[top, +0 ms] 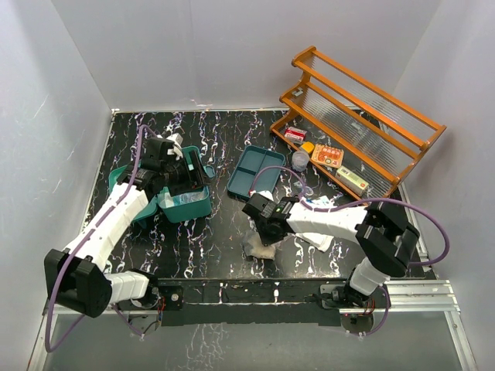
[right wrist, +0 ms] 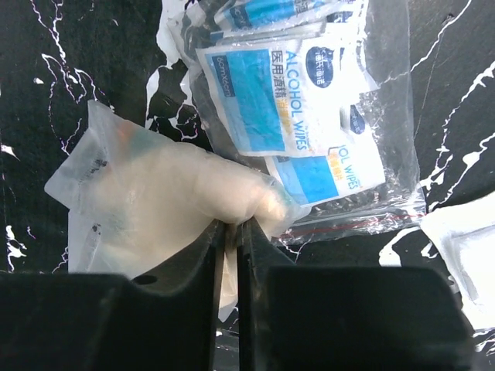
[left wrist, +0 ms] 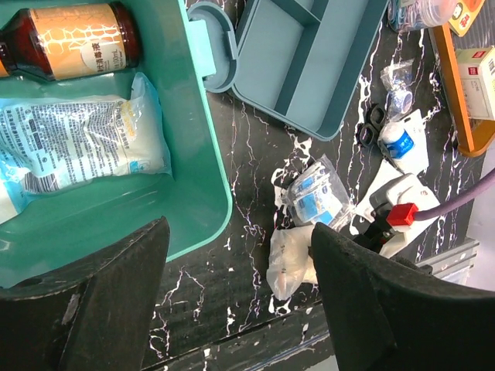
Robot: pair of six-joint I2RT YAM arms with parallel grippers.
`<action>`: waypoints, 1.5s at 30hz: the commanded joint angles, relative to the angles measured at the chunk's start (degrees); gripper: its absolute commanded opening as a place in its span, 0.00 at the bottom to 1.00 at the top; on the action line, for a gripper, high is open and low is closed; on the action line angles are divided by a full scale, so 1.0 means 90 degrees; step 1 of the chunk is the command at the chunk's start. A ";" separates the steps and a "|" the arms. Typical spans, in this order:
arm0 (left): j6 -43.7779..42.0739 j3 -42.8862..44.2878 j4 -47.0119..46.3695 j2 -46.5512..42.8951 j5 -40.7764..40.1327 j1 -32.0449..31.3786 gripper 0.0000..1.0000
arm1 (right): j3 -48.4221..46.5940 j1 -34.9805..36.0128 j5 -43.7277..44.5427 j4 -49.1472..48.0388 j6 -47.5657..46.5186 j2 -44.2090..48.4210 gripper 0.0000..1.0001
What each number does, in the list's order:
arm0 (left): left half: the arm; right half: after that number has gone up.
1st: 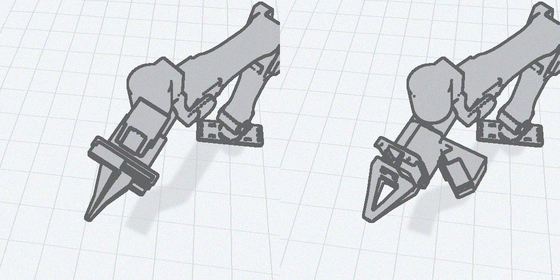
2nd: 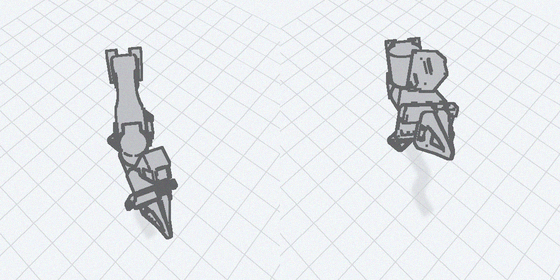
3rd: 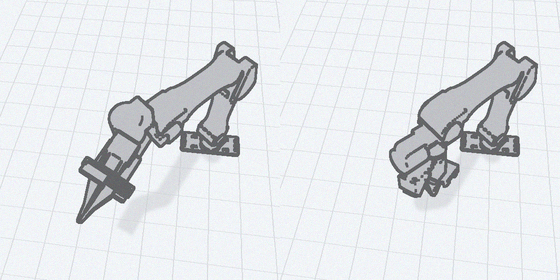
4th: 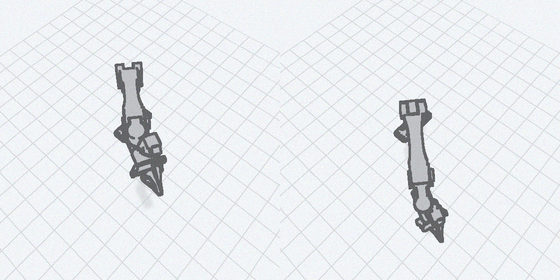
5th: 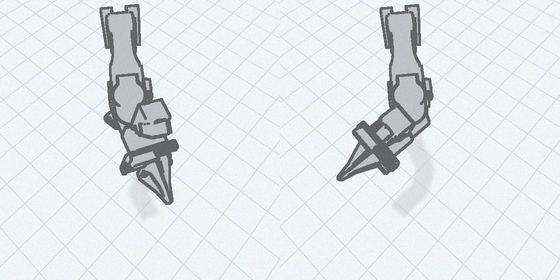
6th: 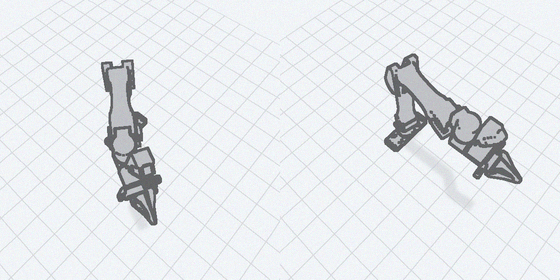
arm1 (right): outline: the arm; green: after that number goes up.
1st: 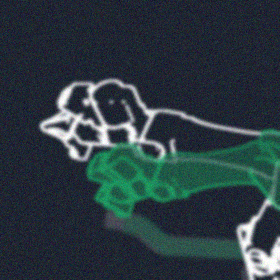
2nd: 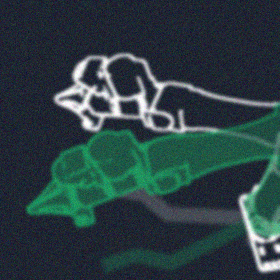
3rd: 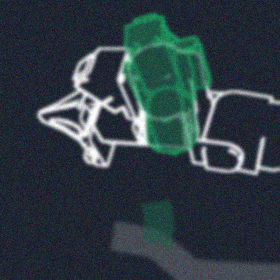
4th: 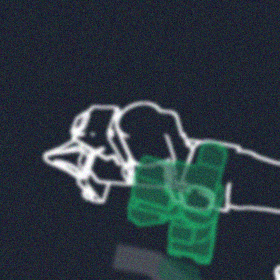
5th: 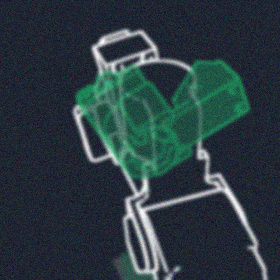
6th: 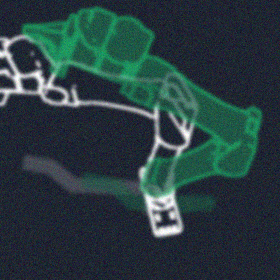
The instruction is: Organize the medicine kit
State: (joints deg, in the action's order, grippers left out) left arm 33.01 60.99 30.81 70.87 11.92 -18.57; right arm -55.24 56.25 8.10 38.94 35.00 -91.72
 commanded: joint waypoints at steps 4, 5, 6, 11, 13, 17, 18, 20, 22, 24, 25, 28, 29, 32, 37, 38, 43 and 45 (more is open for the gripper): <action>-0.0046 0.0339 -0.0064 0.0299 -0.0090 -0.0018 0.70 | -0.0118 0.0039 0.0298 -0.0167 0.0085 0.0497 0.06; -0.0028 0.0400 -0.0010 0.0386 -0.0187 -0.0020 0.70 | -0.0127 0.0039 0.0324 -0.0166 0.0085 0.0592 0.07; -0.0026 0.0462 0.0014 0.0461 -0.0299 -0.0022 0.69 | -0.0131 0.0039 0.0347 -0.0170 0.0085 0.0703 0.07; 0.0129 0.0763 -0.0163 0.0804 -0.0798 -0.0017 0.63 | -0.0123 0.0039 0.0499 -0.0320 0.0058 0.1174 0.07; 0.0143 0.0882 -0.0252 0.1054 -0.1073 -0.0017 0.60 | -0.0119 0.0039 0.0626 -0.0376 0.0056 0.1299 0.07; 0.0169 0.1146 -0.0407 0.1465 -0.1530 -0.0009 0.55 | -0.0183 0.0039 0.0855 -0.0445 0.0001 0.1433 0.07; 0.0162 0.1215 -0.0465 0.1586 -0.1564 -0.0005 0.55 | -0.0204 0.0039 0.0917 -0.0469 -0.0025 0.1453 0.07; 0.0155 0.1381 -0.0537 0.1860 -0.1648 0.0001 0.54 | -0.0233 0.0039 0.1017 -0.0550 -0.0106 0.1488 0.07; 0.0104 0.1587 -0.0575 0.2165 -0.1809 0.0010 0.50 | -0.0269 0.0039 0.1099 -0.0629 -0.0218 0.1492 0.07; 0.0006 0.1803 -0.0635 0.2470 -0.1842 0.0036 0.47 | -0.0327 0.0039 0.1145 -0.0693 -0.0342 0.1460 0.07; -0.0077 0.1920 -0.0676 0.2632 -0.1813 0.0047 0.44 | -0.0369 0.0039 0.1162 -0.0714 -0.0410 0.1436 0.07; -0.0435 0.2328 -0.0662 0.3032 -0.1547 0.0080 0.38 | -0.0506 0.0039 0.1228 -0.0744 -0.0613 0.1302 0.07; -0.0542 0.2437 -0.0617 0.3132 -0.1499 0.0087 0.35 | -0.0571 0.0039 0.1246 -0.0750 -0.0671 0.1251 0.07; -0.0824 0.2636 -0.0351 0.3366 -0.1388 0.0090 0.27 | -0.0751 0.0027 0.1369 -0.0757 -0.0840 0.1102 0.07; -0.1142 0.2534 -0.0174 0.3340 -0.0863 0.0082 0.17 | -0.1074 0.0010 0.1582 -0.0844 -0.1057 0.0907 0.06; -0.1141 0.2488 -0.0141 0.3312 -0.0712 0.0085 0.16 | -0.1145 0.0003 0.1606 -0.0845 -0.1078 0.0883 0.07; -0.1130 0.1955 -0.0185 0.2929 -0.0006 0.0050 0.15 | -0.1485 -0.0024 0.1704 -0.0850 -0.1077 0.0765 0.06; -0.1057 0.1698 -0.0214 0.2732 0.0192 0.0044 0.15 | -0.1559 -0.0022 0.1775 -0.0919 -0.1037 0.0807 0.06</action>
State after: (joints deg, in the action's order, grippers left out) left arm 23.79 80.42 26.85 101.19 5.80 -17.47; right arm -65.12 56.18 20.95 34.35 26.04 -85.01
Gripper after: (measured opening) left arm 0.152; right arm 0.064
